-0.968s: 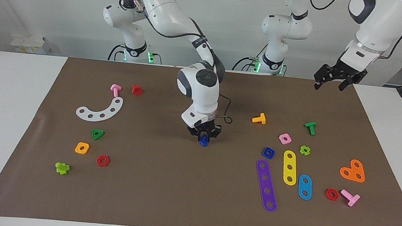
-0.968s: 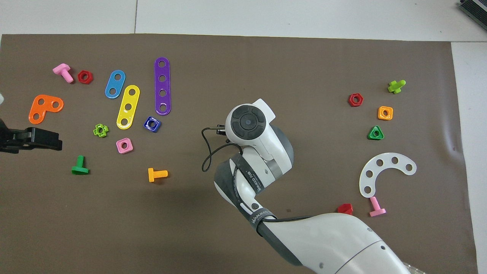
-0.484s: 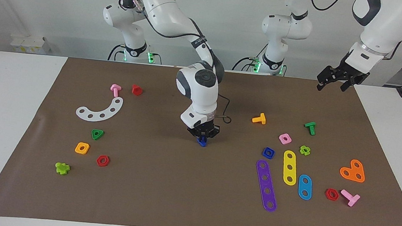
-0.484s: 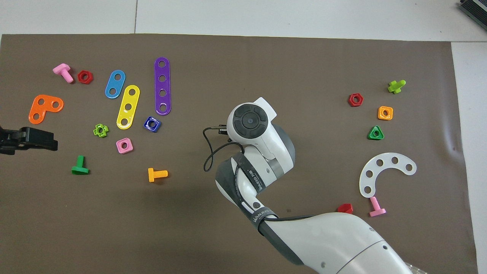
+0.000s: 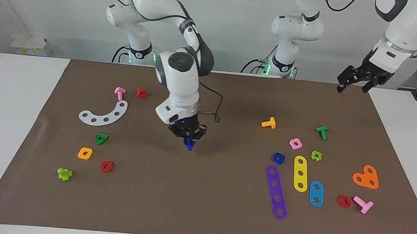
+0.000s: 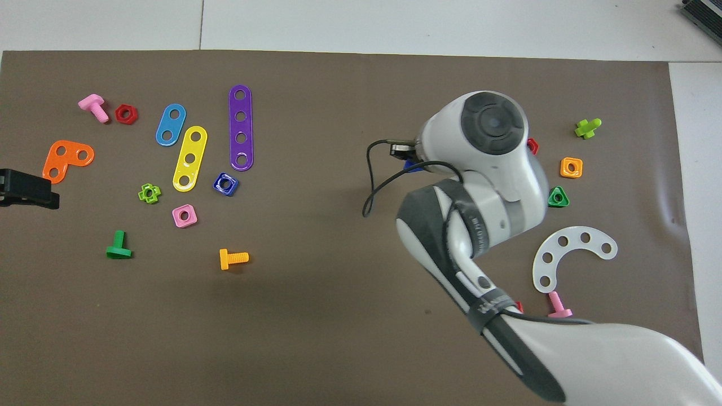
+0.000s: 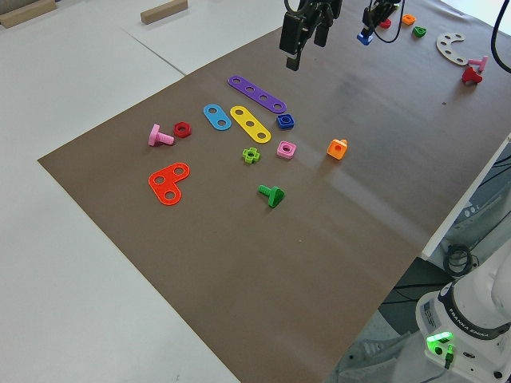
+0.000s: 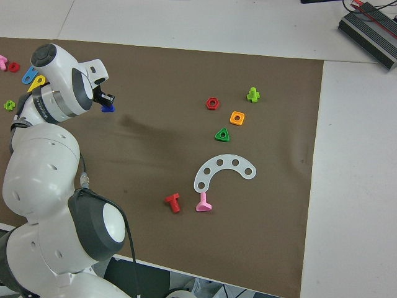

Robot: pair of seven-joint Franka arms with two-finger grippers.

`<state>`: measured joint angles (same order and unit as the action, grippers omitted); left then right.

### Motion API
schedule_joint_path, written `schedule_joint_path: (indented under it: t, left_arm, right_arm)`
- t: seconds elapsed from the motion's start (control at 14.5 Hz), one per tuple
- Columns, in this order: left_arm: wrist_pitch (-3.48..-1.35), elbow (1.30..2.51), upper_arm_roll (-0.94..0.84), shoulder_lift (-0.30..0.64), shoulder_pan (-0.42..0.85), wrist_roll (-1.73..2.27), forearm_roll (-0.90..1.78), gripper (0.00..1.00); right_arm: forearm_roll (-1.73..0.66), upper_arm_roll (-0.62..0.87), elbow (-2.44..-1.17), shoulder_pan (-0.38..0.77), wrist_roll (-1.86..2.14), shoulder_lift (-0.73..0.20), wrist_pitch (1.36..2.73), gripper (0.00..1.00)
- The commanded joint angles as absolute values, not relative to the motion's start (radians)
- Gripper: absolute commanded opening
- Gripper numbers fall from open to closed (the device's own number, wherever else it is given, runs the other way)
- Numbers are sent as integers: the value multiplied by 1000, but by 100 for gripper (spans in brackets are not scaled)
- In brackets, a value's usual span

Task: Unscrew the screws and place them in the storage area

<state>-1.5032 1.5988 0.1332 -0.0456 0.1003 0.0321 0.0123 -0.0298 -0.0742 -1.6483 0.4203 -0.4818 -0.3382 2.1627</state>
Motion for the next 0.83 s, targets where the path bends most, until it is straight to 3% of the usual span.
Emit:
schedule_joint_path:
  t: [0.0,0.35,0.55,0.76]
  left_arm:
    - [-1448,1502,126,28,75,11,2,100]
    - [-1460,1542,117,8,87,12,3,100]
    - [-1547,1584,115,-1,95,9,3,100]
    - [-1563,1592,115,-5,127,15,3,100]
  right_arm:
    - [-54,-57,-1813,270,-298,-213,2166,0]
    - [-60,-55,-1977,126,-106,-164,2238,0]
    - [-87,-55,-2112,98,-94,-150,2356,0]
    - [-144,-55,-2141,78,-75,-152,2390,0]
